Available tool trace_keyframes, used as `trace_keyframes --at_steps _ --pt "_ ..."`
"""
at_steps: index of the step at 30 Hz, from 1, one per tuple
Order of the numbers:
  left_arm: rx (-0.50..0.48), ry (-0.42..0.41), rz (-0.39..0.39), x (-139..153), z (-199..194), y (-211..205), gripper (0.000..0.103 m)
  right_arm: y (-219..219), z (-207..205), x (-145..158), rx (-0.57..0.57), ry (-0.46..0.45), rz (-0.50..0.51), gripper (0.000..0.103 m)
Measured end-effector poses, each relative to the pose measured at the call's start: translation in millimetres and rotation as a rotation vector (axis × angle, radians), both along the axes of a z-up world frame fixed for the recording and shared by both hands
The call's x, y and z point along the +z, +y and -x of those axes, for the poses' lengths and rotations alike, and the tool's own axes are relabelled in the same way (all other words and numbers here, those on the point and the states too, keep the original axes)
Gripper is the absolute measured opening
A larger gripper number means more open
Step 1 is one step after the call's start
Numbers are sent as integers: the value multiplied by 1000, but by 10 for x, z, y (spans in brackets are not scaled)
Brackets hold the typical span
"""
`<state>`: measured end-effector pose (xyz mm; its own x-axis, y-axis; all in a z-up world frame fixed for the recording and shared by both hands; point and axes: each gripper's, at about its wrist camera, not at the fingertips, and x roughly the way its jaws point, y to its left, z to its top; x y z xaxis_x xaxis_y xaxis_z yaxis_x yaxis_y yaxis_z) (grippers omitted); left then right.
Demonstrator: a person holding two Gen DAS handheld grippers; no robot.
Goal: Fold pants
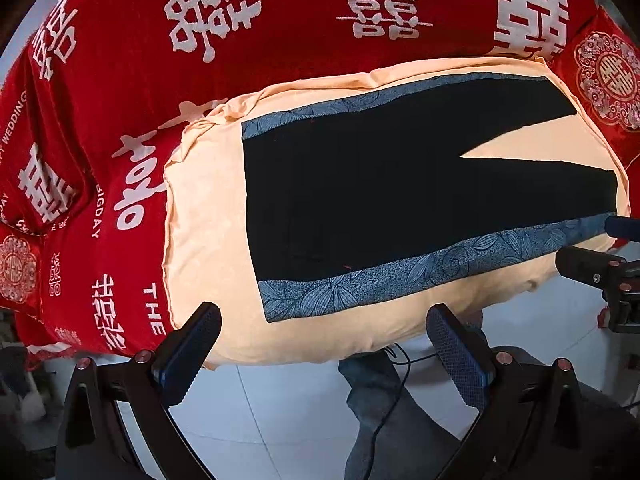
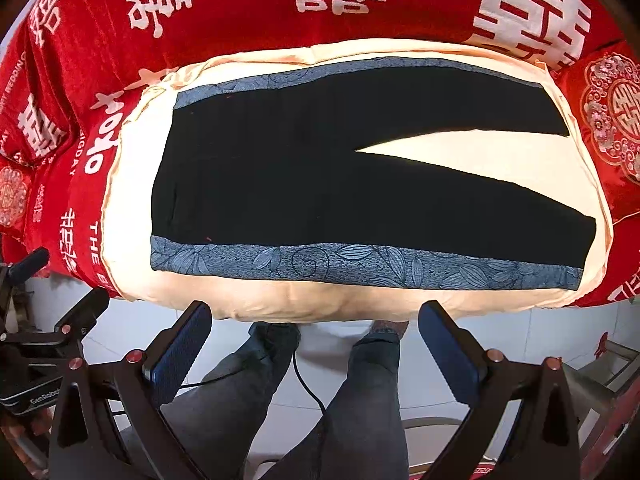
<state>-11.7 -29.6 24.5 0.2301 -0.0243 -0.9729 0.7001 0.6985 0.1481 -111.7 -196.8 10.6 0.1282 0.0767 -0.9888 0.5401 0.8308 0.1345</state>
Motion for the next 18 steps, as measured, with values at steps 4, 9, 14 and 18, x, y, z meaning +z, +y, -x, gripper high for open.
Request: trace_keyframes --at_steps 4,9,14,18 --pt "-2 -8 1 5 12 -10 103 -3 10 8 -6 0 3 103" --pt "-5 -22 -3 21 29 -23 103 -10 25 16 -10 -4 5 103" --pt "-5 -28 -5 37 37 -16 103 -9 35 16 -12 -4 5 103" --pt "-8 -32 -6 46 35 -17 103 -20 55 16 -18 -6 8 103"
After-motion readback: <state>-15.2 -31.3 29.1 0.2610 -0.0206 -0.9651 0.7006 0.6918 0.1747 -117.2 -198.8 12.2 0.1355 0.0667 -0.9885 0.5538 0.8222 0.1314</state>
